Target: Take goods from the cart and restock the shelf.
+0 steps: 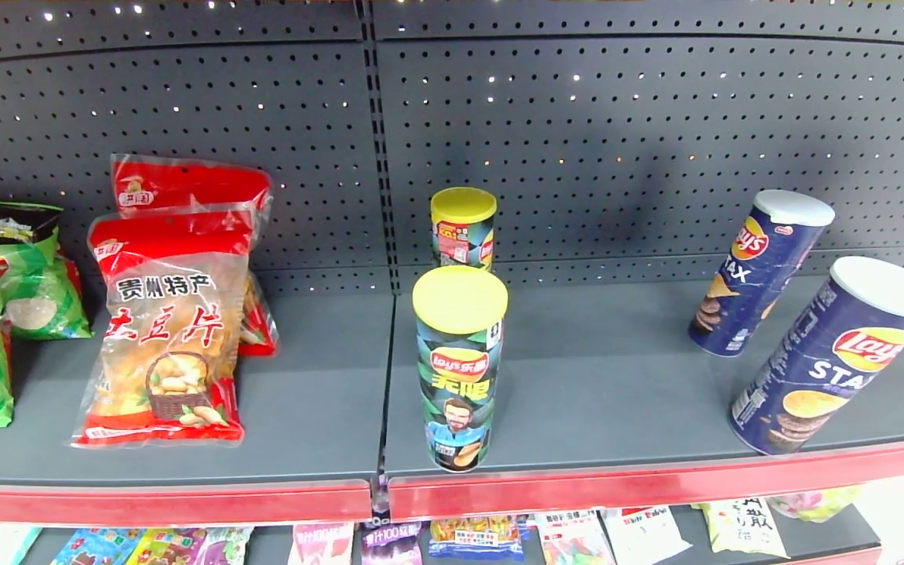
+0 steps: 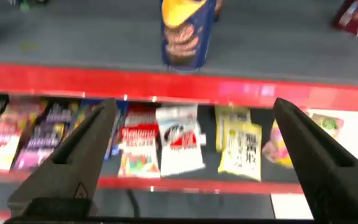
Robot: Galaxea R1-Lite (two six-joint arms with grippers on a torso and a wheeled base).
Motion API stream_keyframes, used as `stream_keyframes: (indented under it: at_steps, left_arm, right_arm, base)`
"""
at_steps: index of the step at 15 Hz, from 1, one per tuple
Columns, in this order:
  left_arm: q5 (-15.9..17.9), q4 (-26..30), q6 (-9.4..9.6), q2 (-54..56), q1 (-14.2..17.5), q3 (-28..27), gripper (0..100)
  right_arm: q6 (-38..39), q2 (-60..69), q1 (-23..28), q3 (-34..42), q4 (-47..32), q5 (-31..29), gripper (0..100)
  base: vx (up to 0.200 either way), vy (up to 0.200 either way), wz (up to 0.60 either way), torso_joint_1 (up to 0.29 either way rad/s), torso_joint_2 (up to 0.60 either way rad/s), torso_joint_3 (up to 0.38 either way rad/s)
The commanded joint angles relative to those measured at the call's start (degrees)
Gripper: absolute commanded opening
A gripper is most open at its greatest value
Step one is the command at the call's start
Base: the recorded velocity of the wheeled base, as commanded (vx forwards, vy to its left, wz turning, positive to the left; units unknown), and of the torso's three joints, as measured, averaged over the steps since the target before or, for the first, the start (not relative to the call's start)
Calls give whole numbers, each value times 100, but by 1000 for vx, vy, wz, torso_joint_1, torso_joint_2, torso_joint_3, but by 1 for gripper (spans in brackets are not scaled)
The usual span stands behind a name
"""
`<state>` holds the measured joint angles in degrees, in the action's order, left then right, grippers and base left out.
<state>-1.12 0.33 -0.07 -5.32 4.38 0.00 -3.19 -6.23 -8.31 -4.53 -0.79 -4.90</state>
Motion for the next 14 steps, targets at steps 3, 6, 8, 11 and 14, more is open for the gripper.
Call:
stream_keyframes:
  at_steps: [3, 6, 8, 11, 14]
  left_arm:
    - [-2, 2, -1, -5, 2, 0, 100]
    - [-2, 2, -1, -5, 2, 0, 100]
    - [24, 2, 16, -5, 2, 0, 100]
    - [130, 2, 16, 4, 2, 0, 100]
    - [139, 2, 34, 4, 2, 0, 100]
  right_arm:
    - [-23, 52, 14, 427, 422, -55, 100]
    - [-15, -379, 867, 392, 299, -266, 100]
    - [3, 34, 1262, 392, 308, 165, 100]
    - [126, 87, 1218, 453, 79, 683, 100]
    - [319, 623, 849, 453, 97, 587, 100]
  base:
    - [0, 0, 0, 0, 0, 0]
    - [0, 0, 0, 0, 0, 0]
    - [0, 0, 0, 0, 0, 0]
    - [0, 0, 0, 0, 0, 0]
    - [0, 0, 0, 0, 0, 0]
